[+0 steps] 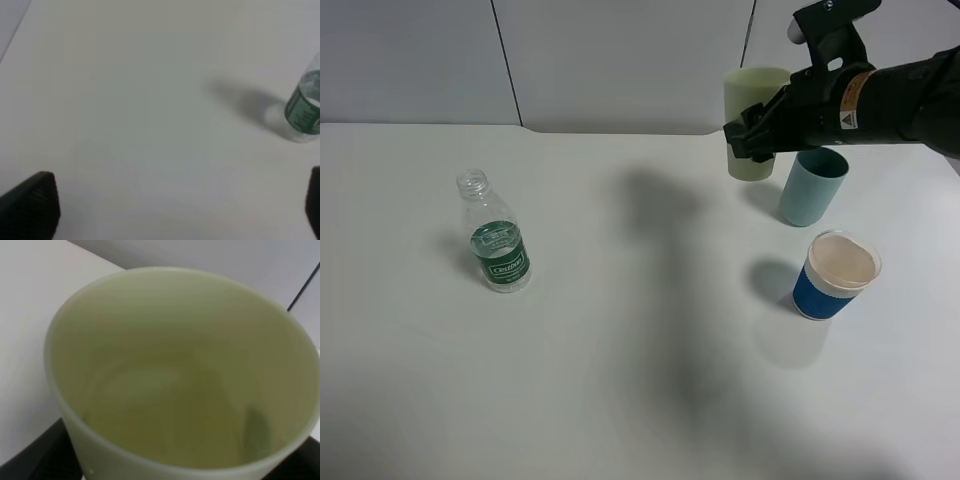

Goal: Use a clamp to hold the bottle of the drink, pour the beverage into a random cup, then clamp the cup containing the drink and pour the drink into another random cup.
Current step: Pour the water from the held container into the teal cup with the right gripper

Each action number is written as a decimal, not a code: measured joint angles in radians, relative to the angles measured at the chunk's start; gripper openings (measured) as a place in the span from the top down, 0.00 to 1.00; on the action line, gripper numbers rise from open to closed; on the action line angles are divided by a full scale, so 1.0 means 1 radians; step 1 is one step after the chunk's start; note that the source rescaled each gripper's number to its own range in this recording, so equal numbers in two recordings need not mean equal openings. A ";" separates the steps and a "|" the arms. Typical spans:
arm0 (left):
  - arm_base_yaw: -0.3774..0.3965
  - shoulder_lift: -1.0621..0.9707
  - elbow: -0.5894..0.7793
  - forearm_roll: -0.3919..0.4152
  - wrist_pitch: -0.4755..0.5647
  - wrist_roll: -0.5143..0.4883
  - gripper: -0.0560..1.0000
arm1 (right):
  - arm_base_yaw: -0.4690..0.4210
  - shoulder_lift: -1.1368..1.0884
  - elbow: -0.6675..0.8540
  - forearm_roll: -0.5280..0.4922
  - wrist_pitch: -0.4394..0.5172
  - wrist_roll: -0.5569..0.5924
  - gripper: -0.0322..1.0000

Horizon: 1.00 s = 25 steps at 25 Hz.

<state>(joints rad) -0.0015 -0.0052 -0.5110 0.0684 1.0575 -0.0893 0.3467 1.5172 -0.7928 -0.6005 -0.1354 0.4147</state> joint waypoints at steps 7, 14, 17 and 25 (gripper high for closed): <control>0.000 0.000 0.000 0.000 0.000 0.000 0.00 | 0.000 -0.001 -0.007 -0.082 0.005 0.010 0.97; 0.000 0.000 0.000 0.000 0.000 0.000 0.00 | -0.009 -0.001 -0.040 -0.166 0.016 0.055 0.97; 0.000 0.000 0.000 0.000 0.000 0.000 0.00 | -0.009 -0.001 -0.069 -0.421 0.062 0.324 0.97; 0.000 0.000 0.000 0.000 0.000 0.000 0.00 | -0.009 -0.003 -0.092 -0.882 0.196 0.840 0.97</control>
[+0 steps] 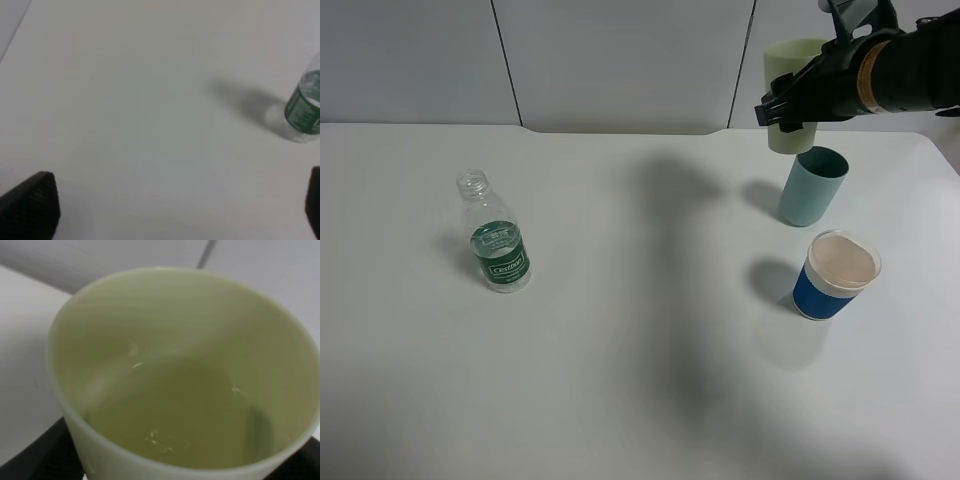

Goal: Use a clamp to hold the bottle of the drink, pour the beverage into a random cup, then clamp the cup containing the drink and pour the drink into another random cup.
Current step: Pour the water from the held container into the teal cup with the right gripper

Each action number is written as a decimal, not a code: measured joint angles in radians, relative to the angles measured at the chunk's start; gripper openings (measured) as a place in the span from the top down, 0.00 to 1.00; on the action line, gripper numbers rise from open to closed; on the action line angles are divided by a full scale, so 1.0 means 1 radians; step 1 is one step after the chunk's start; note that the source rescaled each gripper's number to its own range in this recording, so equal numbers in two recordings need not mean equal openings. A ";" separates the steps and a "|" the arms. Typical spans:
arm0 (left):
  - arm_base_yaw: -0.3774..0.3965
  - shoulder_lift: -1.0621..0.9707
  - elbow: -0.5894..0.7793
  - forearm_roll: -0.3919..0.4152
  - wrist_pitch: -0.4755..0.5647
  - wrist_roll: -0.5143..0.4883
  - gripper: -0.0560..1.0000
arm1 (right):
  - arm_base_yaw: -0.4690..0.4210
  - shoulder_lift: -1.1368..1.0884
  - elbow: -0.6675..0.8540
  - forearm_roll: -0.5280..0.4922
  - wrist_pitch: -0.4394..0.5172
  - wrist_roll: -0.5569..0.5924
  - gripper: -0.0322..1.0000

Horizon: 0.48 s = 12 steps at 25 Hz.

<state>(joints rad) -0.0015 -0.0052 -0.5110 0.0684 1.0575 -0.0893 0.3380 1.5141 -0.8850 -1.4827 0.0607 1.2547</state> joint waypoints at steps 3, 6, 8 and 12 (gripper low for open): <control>0.000 0.000 0.000 0.000 0.000 0.000 0.00 | -0.002 0.000 0.000 -0.107 0.088 0.125 0.97; 0.000 0.000 0.000 0.000 0.000 0.000 0.00 | -0.002 0.000 0.000 -0.166 0.099 0.169 0.97; 0.000 0.000 0.000 0.000 0.000 0.000 0.00 | -0.002 0.000 0.000 -0.180 0.099 0.185 0.97; 0.000 0.000 0.000 0.001 0.000 0.000 0.00 | -0.002 -0.001 0.000 -0.238 0.170 0.276 0.97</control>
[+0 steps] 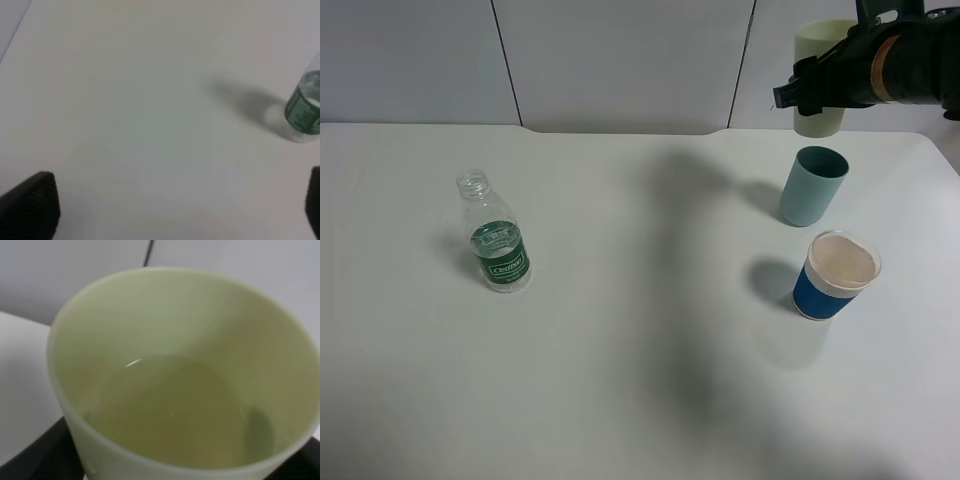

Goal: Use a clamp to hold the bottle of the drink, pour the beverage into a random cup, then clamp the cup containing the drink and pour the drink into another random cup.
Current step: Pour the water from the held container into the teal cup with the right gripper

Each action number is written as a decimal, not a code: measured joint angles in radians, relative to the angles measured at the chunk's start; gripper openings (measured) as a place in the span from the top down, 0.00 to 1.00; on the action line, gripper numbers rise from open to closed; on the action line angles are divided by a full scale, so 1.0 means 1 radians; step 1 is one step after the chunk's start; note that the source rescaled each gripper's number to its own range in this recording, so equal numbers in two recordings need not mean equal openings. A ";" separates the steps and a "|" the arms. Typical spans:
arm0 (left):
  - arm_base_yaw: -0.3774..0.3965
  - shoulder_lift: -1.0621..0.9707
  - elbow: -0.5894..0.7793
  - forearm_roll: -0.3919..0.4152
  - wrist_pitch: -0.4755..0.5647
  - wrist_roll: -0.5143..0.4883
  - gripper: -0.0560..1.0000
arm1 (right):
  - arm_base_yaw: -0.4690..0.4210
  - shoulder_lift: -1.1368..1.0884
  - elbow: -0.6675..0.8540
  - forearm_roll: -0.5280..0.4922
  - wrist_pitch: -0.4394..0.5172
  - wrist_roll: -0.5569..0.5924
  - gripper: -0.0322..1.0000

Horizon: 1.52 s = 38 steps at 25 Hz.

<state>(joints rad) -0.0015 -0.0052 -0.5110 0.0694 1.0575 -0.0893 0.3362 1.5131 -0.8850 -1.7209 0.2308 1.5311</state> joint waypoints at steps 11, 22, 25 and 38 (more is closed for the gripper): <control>0.000 0.000 0.000 0.000 0.000 0.000 0.00 | 0.000 -0.105 0.058 -0.003 0.170 0.025 0.97; 0.000 0.000 0.000 0.000 0.000 0.000 0.00 | 0.000 -0.208 0.231 -0.001 0.368 0.040 0.97; 0.000 0.000 0.000 0.000 0.000 0.000 0.00 | 0.000 -0.222 0.249 0.016 0.452 0.040 0.97; 0.000 0.000 0.000 0.000 0.000 0.000 0.00 | 0.000 -0.117 0.249 0.037 0.464 0.025 0.97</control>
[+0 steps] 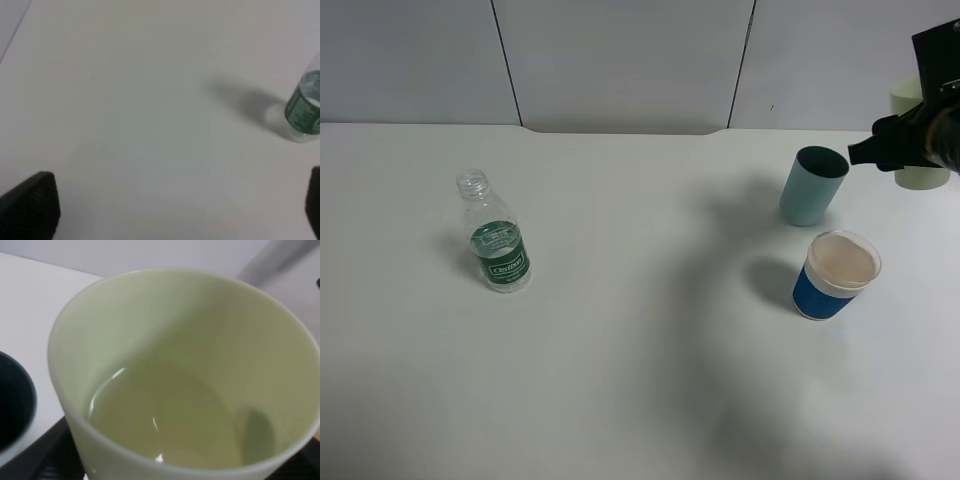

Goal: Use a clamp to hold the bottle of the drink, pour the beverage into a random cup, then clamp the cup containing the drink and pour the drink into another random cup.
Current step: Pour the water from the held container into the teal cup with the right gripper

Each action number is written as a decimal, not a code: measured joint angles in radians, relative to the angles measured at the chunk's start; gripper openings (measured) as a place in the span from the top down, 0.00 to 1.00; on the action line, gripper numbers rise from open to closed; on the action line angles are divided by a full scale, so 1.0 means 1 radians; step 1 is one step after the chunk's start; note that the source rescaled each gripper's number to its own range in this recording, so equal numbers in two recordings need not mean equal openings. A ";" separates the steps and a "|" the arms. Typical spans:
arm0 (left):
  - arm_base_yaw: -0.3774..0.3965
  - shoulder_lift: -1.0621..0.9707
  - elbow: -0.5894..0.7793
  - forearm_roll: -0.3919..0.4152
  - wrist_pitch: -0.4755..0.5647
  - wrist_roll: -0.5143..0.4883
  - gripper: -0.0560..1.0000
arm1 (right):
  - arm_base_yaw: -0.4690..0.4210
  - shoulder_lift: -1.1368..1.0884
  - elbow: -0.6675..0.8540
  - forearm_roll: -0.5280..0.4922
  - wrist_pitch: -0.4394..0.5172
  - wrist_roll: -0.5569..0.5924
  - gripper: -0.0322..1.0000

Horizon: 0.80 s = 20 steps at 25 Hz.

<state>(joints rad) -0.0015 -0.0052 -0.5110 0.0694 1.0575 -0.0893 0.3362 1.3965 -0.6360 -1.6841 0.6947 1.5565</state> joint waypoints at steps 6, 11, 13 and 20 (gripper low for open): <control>0.000 0.000 0.000 0.000 0.000 0.000 0.00 | 0.000 0.090 -0.060 0.030 -0.005 -0.019 0.97; 0.000 0.000 0.000 0.000 0.000 0.000 0.00 | 0.000 0.130 -0.090 0.030 -0.003 -0.091 0.97; 0.000 0.000 0.000 0.000 0.000 0.000 0.00 | 0.000 0.147 -0.096 0.030 0.000 -0.125 0.97; 0.000 0.000 0.000 0.000 0.000 0.000 0.00 | 0.000 0.168 -0.098 -0.010 0.000 -0.205 0.97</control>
<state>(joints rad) -0.0015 -0.0052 -0.5110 0.0694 1.0575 -0.0893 0.3362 1.5641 -0.7338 -1.6938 0.6948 1.3511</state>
